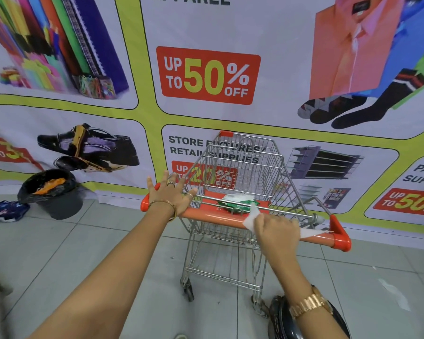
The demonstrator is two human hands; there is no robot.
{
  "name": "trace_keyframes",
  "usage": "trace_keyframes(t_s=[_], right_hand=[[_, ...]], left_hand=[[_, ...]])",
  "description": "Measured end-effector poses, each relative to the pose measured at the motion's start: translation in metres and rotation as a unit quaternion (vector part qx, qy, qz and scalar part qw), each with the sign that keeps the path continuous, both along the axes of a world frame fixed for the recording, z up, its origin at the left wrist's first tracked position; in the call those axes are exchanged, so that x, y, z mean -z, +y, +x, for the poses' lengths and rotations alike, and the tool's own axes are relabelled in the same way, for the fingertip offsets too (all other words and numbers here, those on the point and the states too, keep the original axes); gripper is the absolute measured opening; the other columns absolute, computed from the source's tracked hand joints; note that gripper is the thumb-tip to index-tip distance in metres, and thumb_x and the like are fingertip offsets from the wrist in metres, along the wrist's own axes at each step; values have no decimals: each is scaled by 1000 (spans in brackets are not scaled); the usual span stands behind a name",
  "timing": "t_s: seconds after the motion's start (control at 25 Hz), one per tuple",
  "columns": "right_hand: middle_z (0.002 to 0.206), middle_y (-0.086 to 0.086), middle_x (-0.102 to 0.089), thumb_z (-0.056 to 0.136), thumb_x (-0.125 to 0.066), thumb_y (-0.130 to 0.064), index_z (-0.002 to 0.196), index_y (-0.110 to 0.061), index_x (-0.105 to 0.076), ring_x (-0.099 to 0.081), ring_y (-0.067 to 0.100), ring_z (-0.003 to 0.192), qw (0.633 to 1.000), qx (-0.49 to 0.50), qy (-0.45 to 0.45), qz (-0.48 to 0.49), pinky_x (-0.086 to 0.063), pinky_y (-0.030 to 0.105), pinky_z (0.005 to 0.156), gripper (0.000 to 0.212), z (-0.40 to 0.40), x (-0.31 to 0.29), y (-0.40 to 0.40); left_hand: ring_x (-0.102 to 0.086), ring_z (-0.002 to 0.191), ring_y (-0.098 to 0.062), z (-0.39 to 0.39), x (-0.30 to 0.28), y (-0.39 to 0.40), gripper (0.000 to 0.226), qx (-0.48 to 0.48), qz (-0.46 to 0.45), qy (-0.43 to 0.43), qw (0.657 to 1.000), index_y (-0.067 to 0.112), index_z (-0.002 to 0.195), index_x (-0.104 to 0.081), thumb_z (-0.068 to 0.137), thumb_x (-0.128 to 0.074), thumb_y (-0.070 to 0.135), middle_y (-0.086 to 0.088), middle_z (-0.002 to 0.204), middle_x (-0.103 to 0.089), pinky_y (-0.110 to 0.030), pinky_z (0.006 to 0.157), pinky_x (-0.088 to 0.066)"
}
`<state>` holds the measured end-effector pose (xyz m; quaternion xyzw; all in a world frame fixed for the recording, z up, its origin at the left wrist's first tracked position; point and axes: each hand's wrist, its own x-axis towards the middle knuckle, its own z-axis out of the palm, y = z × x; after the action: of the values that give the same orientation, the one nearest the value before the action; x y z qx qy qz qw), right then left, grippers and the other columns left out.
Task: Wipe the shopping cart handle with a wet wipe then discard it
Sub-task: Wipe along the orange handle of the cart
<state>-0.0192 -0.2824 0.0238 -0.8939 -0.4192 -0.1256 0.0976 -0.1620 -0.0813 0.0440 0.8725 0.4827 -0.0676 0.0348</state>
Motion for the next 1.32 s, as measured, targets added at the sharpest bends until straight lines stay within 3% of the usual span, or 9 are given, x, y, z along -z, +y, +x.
trace_keyframes(t_s=[0.12,0.24,0.32,0.48,0.6,0.8,1.0,1.12,1.32], right_hand=[[47,8,-63,80,-28,-22,52,-11,-63,-52,22,43,998,47,37,-20,-40,32,63,46,-4,-4,6],[57,5,-66,83,-40,-12,71,-10,-63,-60,21,51,997,-44,7,-55,-39,30,60,27,-40,-12,38],[46,1,-60,73,-51,-13,62,-12,-60,-55,17,40,996,-79,-8,-28,-33,24,52,15,-56,-12,51],[37,0,-53,79,-36,-24,49,-19,-54,-42,13,31,994,-83,-56,36,-31,21,42,35,-24,9,21],[42,4,-57,82,-30,-21,52,-13,-55,-49,20,36,997,-27,-49,49,-42,28,45,40,17,15,-23],[42,6,-57,83,-27,-24,49,-12,-57,-48,21,40,991,78,6,108,-41,31,58,47,17,16,-20],[35,0,-50,80,-32,-20,44,-20,-46,-27,15,36,994,-14,-62,92,-26,23,51,38,-49,3,36],[38,-1,-54,83,-35,-24,49,-20,-53,-45,17,34,990,-59,-70,103,-38,22,48,38,-52,7,46],[60,-2,-66,90,-30,-25,79,-17,-68,-58,21,55,993,-55,-62,89,-46,28,59,41,-2,23,-13]], left_hand=[[7,148,-20,2,0,-6,72,10,1,-6,1000,30,149,-13,87,-8,65,0,161,-3,-60,115,8],[6,148,-20,3,-2,-8,75,20,-1,2,1000,30,149,-11,85,-8,69,0,161,-3,-59,115,8],[5,148,-21,1,0,-7,77,13,-2,-8,1000,31,149,-11,83,-8,71,0,161,-3,-59,115,7],[3,148,-22,-4,0,-1,77,1,-21,-13,1000,32,149,-13,83,-10,72,1,161,-4,-60,115,5],[6,148,-21,-4,0,-5,79,-3,-19,-17,1000,30,149,-14,83,-9,72,1,161,-3,-60,114,7],[7,148,-20,-2,-2,-11,81,0,-7,-9,1000,28,149,-15,82,-6,72,-1,161,-4,-58,113,12],[7,148,-20,-1,-1,-12,81,-3,-1,0,1000,29,149,-15,81,-7,73,-1,161,-4,-58,114,13],[9,148,-21,-4,-1,-7,82,-3,-6,-2,1000,29,149,-14,81,-8,73,-1,161,-2,-59,114,11],[11,148,-20,-5,0,-9,81,4,-9,-9,1000,28,149,-14,82,-10,72,0,161,0,-60,113,11]])
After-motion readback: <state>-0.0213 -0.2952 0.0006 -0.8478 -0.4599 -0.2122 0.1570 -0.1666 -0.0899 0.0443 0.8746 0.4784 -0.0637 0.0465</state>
